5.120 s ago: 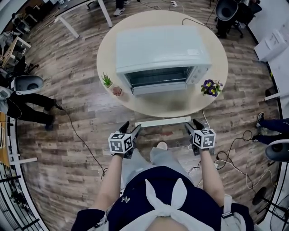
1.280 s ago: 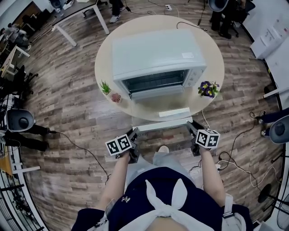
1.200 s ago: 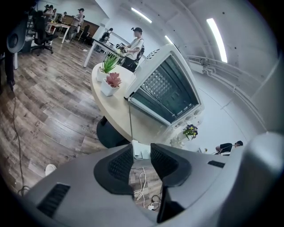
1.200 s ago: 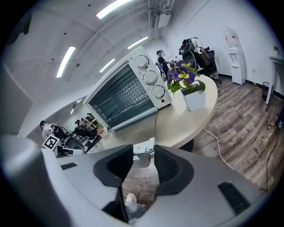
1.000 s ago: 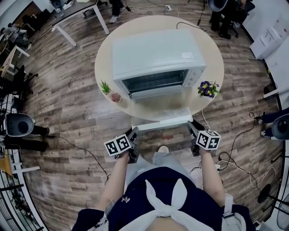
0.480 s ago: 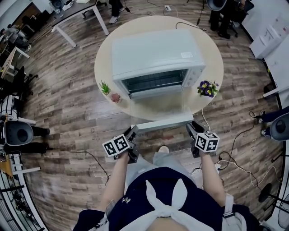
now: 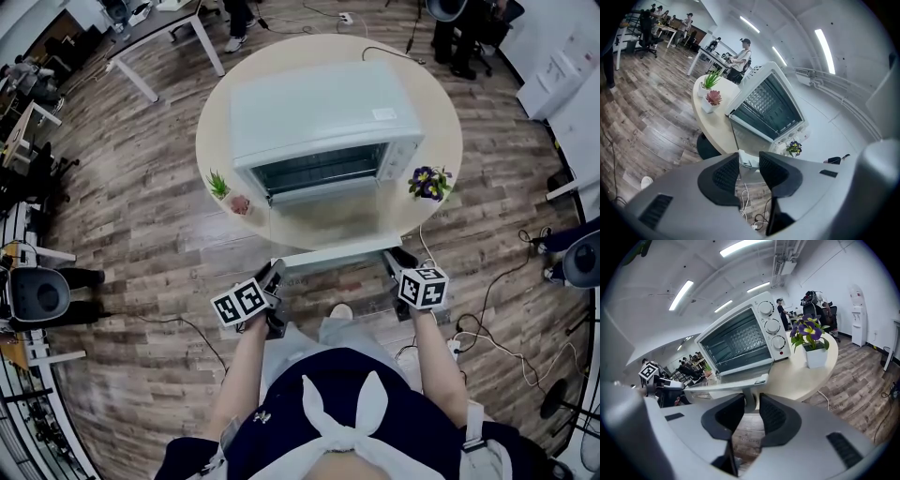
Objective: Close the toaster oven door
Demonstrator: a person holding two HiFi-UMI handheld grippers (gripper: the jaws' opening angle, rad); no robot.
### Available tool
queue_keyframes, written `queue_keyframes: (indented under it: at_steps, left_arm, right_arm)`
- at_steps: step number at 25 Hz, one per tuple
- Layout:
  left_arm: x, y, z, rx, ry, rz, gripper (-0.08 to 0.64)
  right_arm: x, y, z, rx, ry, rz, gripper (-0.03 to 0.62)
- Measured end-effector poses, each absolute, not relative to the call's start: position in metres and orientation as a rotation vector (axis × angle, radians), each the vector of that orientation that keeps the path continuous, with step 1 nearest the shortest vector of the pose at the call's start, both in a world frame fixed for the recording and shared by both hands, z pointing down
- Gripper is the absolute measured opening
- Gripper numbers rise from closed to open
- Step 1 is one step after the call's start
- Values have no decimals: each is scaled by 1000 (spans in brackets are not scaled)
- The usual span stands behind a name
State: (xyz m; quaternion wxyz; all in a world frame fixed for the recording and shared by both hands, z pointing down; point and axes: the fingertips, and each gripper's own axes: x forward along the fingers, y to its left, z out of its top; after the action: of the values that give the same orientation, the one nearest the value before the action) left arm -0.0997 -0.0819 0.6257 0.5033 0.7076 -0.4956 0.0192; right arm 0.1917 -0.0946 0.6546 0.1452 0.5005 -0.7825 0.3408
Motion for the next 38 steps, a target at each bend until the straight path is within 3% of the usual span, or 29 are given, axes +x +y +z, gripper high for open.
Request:
queue_keyframes:
  at_steps: [15, 20, 38]
  left_arm:
    - [-102, -83, 622, 1815, -1293, 128, 144]
    - [-93, -82, 607, 1868, -1263, 85, 222]
    - [-91, -71, 612, 1945, -1348, 275, 222]
  right_arm:
    - [189, -98, 653, 1399, -2208, 939, 89]
    - [189, -98, 648, 1398, -2214, 946, 89]
    - [189, -102, 634, 1411, -2244, 973, 89]
